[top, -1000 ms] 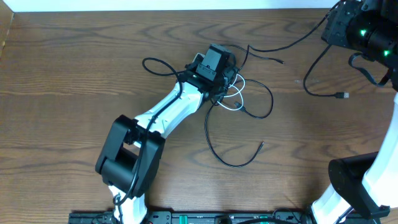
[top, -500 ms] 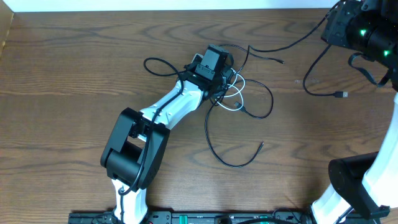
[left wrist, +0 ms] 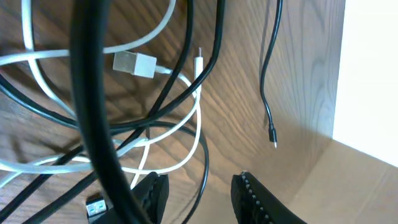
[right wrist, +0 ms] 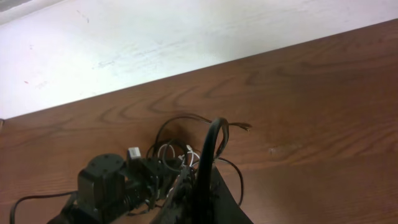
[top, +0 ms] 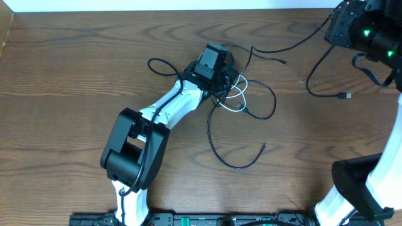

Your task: Untangle cables

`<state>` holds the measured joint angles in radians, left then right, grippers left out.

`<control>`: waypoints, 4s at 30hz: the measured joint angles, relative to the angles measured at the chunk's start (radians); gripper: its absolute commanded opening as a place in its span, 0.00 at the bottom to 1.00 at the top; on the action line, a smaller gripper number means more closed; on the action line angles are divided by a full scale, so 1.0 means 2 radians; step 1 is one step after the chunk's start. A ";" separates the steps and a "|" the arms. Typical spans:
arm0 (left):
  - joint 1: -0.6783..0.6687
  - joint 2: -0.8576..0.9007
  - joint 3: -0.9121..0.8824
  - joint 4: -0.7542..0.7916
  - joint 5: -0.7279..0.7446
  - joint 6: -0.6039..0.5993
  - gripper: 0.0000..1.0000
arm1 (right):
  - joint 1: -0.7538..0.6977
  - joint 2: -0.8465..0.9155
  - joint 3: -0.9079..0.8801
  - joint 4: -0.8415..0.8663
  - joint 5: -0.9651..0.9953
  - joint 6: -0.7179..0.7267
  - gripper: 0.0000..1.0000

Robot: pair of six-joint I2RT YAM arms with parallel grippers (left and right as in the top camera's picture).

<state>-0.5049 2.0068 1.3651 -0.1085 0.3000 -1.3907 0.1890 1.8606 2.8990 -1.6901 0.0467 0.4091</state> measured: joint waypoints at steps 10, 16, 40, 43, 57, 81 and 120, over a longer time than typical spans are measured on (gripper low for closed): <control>0.007 0.000 0.000 0.000 0.021 0.000 0.27 | 0.000 0.000 0.000 -0.002 -0.001 0.000 0.02; 0.008 0.000 0.000 0.000 0.024 0.000 0.21 | 0.000 0.000 0.000 -0.002 -0.001 0.000 0.01; 0.029 -0.060 0.012 0.067 0.167 0.051 0.07 | 0.000 0.009 -0.001 -0.002 0.070 0.000 0.18; 0.029 -0.105 0.020 0.074 0.184 0.057 0.07 | 0.000 0.009 -0.001 -0.002 0.076 0.000 0.19; 0.028 -0.253 0.072 0.208 0.145 0.027 0.07 | 0.000 0.013 -0.002 -0.002 -0.045 -0.128 0.89; 0.028 -0.257 0.188 0.124 0.084 0.024 0.07 | 0.043 0.015 -0.067 -0.002 -0.379 -0.377 0.99; 0.028 -0.257 0.188 0.119 0.082 -0.001 0.08 | 0.077 0.037 -0.116 0.080 -0.420 -0.417 0.40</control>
<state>-0.4488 1.4921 1.7409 0.1295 0.4644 -1.3926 0.3424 1.9354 2.6678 -1.5307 -0.7940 -0.4255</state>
